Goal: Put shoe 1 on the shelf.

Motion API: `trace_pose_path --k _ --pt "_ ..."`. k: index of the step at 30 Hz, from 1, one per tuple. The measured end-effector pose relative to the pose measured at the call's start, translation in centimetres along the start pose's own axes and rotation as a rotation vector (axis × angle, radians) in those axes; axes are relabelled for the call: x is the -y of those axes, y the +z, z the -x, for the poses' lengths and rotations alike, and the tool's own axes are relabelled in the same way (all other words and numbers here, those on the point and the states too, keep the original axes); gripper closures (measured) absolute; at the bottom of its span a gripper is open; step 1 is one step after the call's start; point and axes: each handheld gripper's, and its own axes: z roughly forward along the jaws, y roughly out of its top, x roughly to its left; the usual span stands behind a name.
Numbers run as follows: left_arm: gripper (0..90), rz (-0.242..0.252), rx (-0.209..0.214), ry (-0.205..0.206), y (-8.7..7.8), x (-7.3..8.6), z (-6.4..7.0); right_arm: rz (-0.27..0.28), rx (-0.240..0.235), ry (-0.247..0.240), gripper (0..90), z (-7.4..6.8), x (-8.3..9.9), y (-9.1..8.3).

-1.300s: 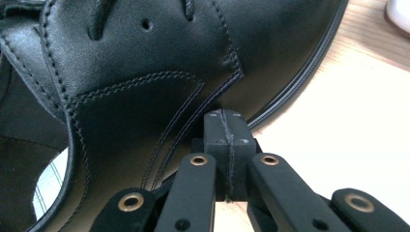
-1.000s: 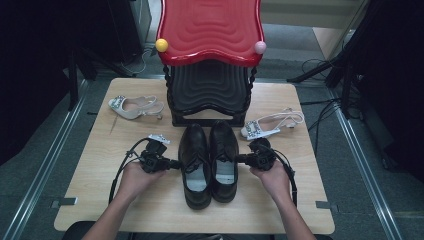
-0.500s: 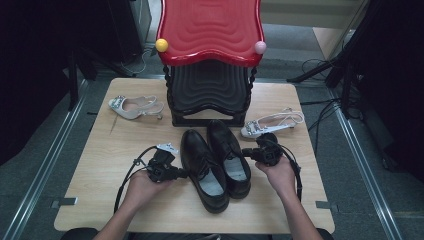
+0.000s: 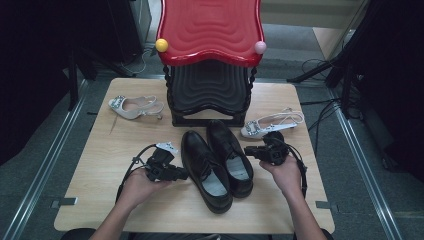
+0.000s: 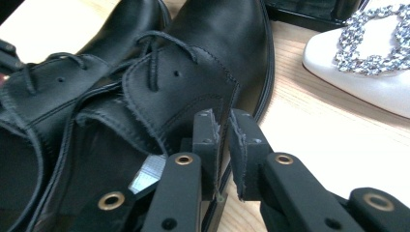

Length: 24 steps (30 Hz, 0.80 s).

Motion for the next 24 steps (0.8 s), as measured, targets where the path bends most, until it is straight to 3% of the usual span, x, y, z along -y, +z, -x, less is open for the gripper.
trace_pose_path --k 7,14,24 --pt "65.6 0.035 -0.007 -0.014 -1.7 -0.3 -0.7 0.011 -0.018 -0.009 78.0 -0.7 0.1 -1.6" --pt "53.7 0.046 -0.043 -0.036 -2.9 -0.8 -1.2 0.0 -0.05 -0.037 74.9 -2.1 0.0 -2.9" --pt "45.7 0.056 -0.054 -0.035 -3.8 -1.3 -1.6 -0.064 -0.094 -0.08 68.6 -4.7 0.3 -2.4"
